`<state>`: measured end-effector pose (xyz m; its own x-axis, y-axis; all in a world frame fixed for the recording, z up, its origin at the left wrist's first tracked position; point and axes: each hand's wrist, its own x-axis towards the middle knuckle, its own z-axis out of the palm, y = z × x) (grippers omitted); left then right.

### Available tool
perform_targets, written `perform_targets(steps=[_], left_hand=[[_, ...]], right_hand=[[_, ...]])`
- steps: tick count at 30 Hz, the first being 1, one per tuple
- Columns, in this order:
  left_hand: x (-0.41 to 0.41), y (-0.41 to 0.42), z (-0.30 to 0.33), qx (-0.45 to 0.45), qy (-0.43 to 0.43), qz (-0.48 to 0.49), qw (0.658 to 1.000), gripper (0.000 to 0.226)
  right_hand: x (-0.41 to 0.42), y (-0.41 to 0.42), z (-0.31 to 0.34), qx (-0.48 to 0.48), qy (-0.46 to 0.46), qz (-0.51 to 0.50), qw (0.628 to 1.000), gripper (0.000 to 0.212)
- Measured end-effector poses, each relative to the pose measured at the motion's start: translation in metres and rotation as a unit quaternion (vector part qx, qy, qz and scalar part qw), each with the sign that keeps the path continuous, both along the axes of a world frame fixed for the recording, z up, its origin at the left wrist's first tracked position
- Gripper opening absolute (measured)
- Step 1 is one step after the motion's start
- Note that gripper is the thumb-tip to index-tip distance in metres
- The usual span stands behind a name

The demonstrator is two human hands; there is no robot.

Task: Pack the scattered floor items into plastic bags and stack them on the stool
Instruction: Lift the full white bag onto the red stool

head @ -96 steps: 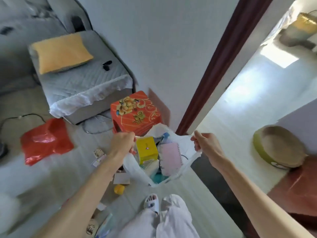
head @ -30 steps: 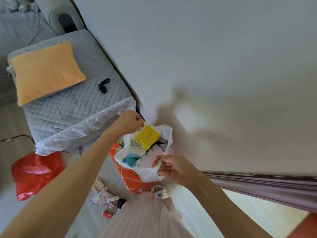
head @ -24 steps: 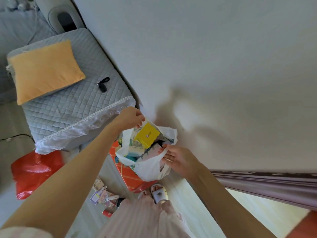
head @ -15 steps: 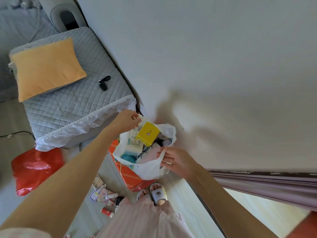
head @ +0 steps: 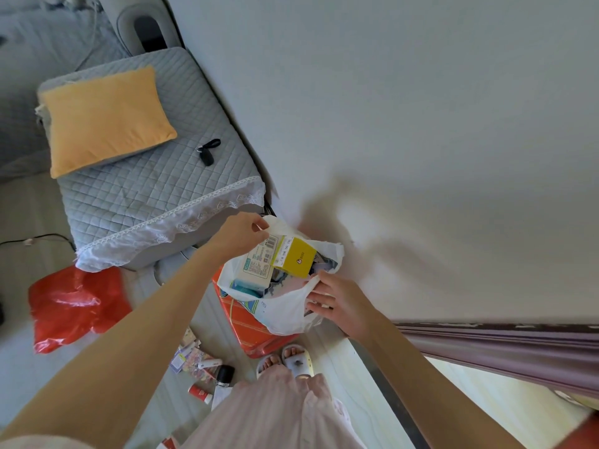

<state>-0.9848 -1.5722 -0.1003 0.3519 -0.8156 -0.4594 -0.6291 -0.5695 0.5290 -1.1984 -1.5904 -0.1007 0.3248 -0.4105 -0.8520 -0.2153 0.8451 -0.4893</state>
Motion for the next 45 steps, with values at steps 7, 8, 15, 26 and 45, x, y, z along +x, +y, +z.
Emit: perform_targets(steps=[7, 8, 15, 26, 45], left_hand=[[-0.021, 0.012, -0.002, 0.017, -0.008, -0.025, 0.999, 0.034], [-0.022, 0.013, -0.003, 0.017, -0.009, -0.026, 0.999, 0.033], [-0.030, 0.028, 0.006, -0.050, 0.006, -0.020, 0.999, 0.033], [-0.055, 0.124, 0.001, -0.122, -0.217, -0.024, 0.968, 0.055], [-0.259, 0.407, -0.017, 0.000, -0.170, 0.570, 0.804, 0.062]], right_hand=[[-0.009, 0.005, -0.004, -0.012, 0.014, 0.026, 0.999, 0.028], [-0.010, 0.006, -0.003, -0.017, 0.021, 0.034, 0.999, 0.026], [-0.018, 0.006, -0.006, -0.332, 0.195, 0.173, 0.907, 0.024], [-0.009, 0.001, 0.016, -0.666, 0.213, 0.434, 0.569, 0.066], [-0.002, 0.203, -0.015, -0.619, -0.094, 0.690, 0.364, 0.070]])
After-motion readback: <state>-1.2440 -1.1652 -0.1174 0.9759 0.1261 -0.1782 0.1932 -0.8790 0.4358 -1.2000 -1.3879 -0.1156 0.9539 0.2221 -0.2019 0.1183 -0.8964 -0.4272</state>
